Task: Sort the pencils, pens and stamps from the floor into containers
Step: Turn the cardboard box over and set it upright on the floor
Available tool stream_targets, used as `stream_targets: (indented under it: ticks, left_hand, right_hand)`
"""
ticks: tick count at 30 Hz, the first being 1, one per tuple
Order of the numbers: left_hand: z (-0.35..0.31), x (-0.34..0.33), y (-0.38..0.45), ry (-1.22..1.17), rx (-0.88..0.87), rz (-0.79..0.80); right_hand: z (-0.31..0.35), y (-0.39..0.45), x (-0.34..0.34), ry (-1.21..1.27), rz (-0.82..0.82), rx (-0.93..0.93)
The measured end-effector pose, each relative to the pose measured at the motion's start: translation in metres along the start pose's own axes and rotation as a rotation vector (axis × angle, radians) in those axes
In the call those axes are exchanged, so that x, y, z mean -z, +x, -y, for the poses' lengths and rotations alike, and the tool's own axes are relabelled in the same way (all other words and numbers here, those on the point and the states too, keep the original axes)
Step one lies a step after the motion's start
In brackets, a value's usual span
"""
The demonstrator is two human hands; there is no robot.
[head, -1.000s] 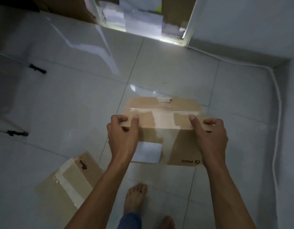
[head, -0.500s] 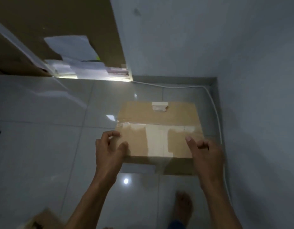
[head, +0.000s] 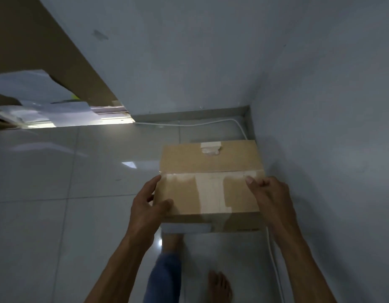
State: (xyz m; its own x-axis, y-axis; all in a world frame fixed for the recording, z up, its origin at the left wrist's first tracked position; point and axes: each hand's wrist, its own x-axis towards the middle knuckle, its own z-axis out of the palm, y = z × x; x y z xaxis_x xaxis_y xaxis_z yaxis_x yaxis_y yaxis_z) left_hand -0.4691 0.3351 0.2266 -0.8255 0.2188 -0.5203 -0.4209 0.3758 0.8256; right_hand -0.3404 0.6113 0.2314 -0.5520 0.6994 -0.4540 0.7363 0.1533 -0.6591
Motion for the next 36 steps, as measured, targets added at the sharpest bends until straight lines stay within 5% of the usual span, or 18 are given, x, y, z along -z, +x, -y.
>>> stream_targets:
  ticks: [7,15,18,20,22,23,26,29,36]
  left_hand:
    - [0.022,-0.045,0.119,0.054,-0.058,0.075]
    - [0.053,-0.083,0.253,0.022,-0.008,0.052]
    - [0.178,-0.086,0.236,0.381,0.126,0.361]
    - [0.294,-0.102,0.202,0.729,0.176,0.430]
    - [0.371,-0.105,0.196,0.862,-0.043,0.400]
    - [0.371,-0.099,0.207,0.888,-0.102,0.384]
    - [0.368,-0.103,0.208,0.902,0.086,0.350]
    - [0.373,-0.104,0.216,0.985,-0.093,0.288]
    - [0.369,-0.105,0.218,0.831,-0.103,0.243]
  right_hand:
    - [0.002,0.095,-0.028,0.121,0.054,-0.065]
    - [-0.021,0.217,-0.111,0.631,-0.023,-0.323]
    - [-0.038,0.218,-0.128,0.697,0.009,-0.455]
    - [-0.043,0.216,-0.139,0.682,-0.079,-0.480]
    - [-0.039,0.216,-0.146,0.639,-0.219,-0.487]
    - [-0.036,0.216,-0.148,0.653,-0.257,-0.502]
    - [-0.031,0.224,-0.156,0.714,-0.234,-0.571]
    - [-0.020,0.241,-0.148,0.744,-0.229,-0.524]
    - [0.006,0.269,-0.129,0.581,-0.117,-0.420]
